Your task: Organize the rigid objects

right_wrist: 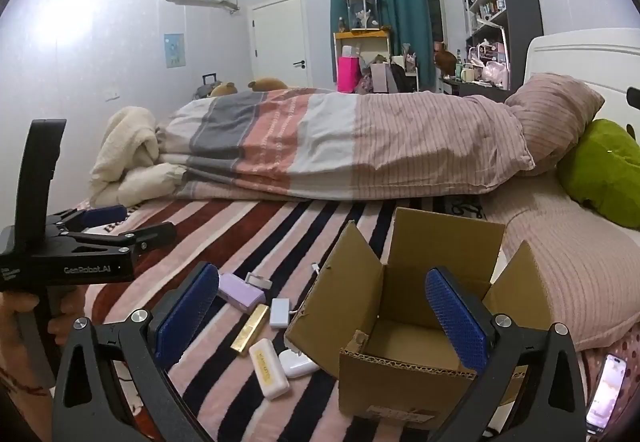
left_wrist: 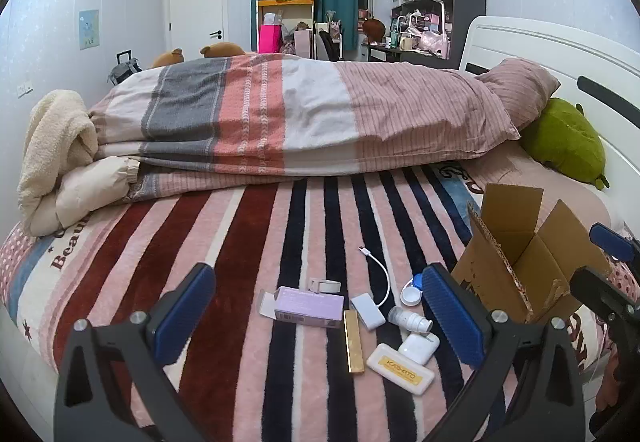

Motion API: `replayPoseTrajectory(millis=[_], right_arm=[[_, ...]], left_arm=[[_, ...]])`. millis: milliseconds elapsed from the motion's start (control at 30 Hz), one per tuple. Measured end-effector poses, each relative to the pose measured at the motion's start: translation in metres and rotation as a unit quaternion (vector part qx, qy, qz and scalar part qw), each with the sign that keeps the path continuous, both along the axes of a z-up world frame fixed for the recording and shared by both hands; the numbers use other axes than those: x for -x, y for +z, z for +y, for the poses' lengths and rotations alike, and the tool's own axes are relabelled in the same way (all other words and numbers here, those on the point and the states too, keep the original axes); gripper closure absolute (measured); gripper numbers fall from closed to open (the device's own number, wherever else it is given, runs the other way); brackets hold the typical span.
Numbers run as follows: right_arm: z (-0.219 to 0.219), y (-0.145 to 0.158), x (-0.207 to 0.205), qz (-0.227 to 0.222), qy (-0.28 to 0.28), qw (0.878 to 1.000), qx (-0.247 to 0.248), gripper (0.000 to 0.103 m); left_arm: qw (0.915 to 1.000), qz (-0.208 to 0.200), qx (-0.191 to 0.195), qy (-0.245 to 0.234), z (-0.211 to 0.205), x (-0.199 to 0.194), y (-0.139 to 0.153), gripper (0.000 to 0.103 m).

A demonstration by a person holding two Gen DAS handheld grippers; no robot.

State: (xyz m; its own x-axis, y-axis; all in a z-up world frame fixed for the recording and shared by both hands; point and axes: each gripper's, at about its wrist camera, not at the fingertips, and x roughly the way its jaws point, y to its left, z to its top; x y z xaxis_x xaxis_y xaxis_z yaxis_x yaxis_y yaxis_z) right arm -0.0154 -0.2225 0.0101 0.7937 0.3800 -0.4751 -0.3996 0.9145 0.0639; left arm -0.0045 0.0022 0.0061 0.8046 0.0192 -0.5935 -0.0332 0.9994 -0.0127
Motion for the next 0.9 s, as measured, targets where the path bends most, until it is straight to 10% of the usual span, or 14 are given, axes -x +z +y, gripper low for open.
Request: replayPoseTrajectory(millis=[900], right_arm=[[0.0061,0.0009,0.0063,-0.003,0.014,1.000,-0.005,0.000]], left_arm=[[1.0000,-0.005,0.008,-0.001,0.0020,0.0069,0.0028,0.000]])
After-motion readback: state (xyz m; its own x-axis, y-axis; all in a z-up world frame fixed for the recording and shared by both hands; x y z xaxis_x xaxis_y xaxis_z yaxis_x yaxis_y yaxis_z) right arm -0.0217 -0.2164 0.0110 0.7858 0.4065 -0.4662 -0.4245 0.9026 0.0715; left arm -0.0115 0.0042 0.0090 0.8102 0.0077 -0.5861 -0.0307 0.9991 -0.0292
